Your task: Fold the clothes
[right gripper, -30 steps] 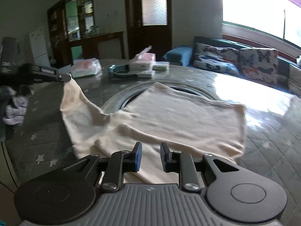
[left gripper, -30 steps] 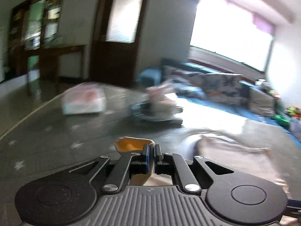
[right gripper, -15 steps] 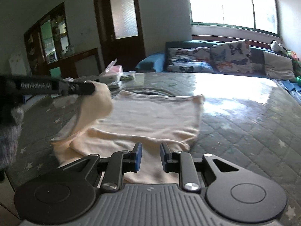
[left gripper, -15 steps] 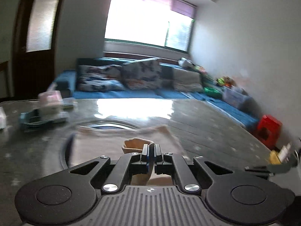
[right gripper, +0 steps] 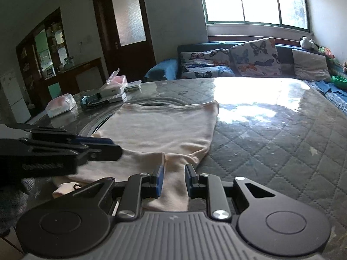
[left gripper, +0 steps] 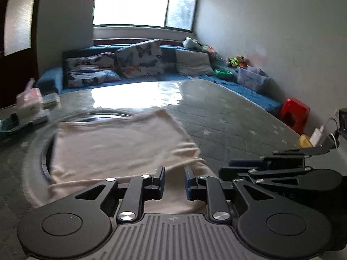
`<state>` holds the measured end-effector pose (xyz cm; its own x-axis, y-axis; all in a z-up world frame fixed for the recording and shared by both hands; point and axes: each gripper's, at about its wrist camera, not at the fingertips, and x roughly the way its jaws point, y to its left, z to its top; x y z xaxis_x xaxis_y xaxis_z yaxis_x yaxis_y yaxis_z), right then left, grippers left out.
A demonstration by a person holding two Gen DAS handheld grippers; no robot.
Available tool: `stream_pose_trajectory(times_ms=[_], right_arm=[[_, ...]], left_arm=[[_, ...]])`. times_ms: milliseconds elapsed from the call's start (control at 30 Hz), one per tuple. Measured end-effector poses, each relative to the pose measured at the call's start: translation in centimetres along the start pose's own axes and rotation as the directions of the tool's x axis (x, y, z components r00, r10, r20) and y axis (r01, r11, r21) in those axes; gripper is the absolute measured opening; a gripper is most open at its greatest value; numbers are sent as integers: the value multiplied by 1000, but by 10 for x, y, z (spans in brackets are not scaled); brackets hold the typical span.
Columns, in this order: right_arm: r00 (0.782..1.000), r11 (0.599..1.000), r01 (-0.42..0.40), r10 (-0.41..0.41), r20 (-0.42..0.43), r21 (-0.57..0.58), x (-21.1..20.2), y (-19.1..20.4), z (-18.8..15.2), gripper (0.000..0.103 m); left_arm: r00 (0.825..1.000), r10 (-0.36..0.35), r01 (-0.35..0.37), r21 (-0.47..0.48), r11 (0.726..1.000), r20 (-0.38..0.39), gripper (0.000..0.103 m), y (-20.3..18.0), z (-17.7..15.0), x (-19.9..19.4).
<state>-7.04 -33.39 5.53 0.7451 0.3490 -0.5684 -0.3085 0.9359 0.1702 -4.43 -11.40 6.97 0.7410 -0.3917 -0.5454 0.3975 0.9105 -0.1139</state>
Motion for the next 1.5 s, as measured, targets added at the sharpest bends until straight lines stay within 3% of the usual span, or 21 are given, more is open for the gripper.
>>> stream_pose_trajectory(times_ms=[100, 333, 567, 633, 733, 867, 967, 1000, 1100, 1300, 1500], right_arm=[[999, 1000, -29, 30, -25, 6, 11, 6, 1, 22], [996, 1000, -25, 25, -90, -1, 42, 17, -3, 27], [992, 1000, -14, 12, -124, -13, 53, 21, -5, 26], [992, 1000, -6, 4, -129, -19, 54, 22, -4, 19], [992, 1000, 6, -9, -129, -30, 53, 23, -1, 8], [994, 998, 23, -29, -107, -53, 47, 27, 3, 4], [996, 996, 32, -39, -76, -85, 39, 32, 9, 3], [997, 995, 35, -41, -65, -96, 36, 33, 11, 3], [999, 991, 43, -47, -26, -129, 24, 40, 20, 3], [997, 984, 79, -74, 34, -159, 5, 45, 31, 3], [991, 988, 94, -105, -83, -122, 35, 31, 9, 5]], left_arm=[[998, 64, -64, 2, 998, 25, 40, 24, -6, -18], [981, 193, -194, -24, 981, -13, 49, 78, -46, -56], [975, 214, -215, -13, 976, -54, 49, 91, -76, -69], [975, 216, -216, 1, 976, -44, 49, 90, -77, -68], [976, 212, -212, 17, 977, -41, 46, 88, -78, -61], [980, 198, -197, 44, 979, -31, 37, 85, -81, -57], [979, 200, -198, 53, 979, -29, 26, 85, -83, -56], [979, 201, -199, 57, 978, -28, 16, 85, -84, -55], [977, 213, -212, 69, 975, -19, 6, 84, -84, -55], [977, 213, -212, 87, 973, 2, 2, 83, -85, -61], [978, 204, -199, 97, 975, -47, 3, 86, -89, -61]])
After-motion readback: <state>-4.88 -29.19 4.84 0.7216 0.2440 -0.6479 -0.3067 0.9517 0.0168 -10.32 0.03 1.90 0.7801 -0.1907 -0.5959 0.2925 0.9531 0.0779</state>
